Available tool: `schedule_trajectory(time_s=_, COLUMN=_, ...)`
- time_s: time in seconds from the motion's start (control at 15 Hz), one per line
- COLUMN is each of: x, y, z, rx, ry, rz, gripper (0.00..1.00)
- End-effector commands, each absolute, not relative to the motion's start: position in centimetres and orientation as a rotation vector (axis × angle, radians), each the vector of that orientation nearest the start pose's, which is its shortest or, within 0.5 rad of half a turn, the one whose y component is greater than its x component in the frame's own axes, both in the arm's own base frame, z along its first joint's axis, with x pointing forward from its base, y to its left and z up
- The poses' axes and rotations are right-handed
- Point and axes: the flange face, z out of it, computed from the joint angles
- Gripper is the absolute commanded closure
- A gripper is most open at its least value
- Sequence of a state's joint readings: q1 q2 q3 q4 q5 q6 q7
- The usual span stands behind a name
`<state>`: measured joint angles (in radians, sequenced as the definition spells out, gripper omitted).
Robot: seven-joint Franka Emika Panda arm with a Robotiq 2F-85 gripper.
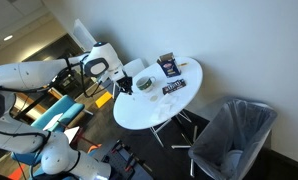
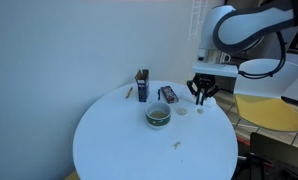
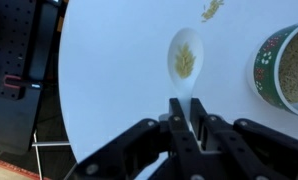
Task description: Use the spoon to stir the pot
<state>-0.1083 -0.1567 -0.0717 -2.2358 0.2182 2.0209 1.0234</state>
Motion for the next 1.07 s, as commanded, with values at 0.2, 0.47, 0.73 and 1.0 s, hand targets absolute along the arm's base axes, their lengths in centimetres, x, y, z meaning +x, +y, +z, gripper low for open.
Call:
schedule_trajectory(time_s=0.2, x=52.8, y=-8.6, z=44.6, rx=-2.425, ry=1.783, rz=0.159, gripper=0.96)
schedule_trajectory(time_s=0.47, x=55.6, y=-9.0, z=44.2, rx=-2.429, ry=1.773, rz=0.145, gripper=0.96)
schedule_trajectory(time_s=0.73, x=58.2, y=-8.7, z=43.7, rx=-2.449, ry=1.731, rz=0.093, gripper=0.96)
schedule_trajectory(time_s=1.0, x=60.3, y=-7.6, z=42.7, rx=-2.476, ry=1.683, rz=0.077, gripper=0.96)
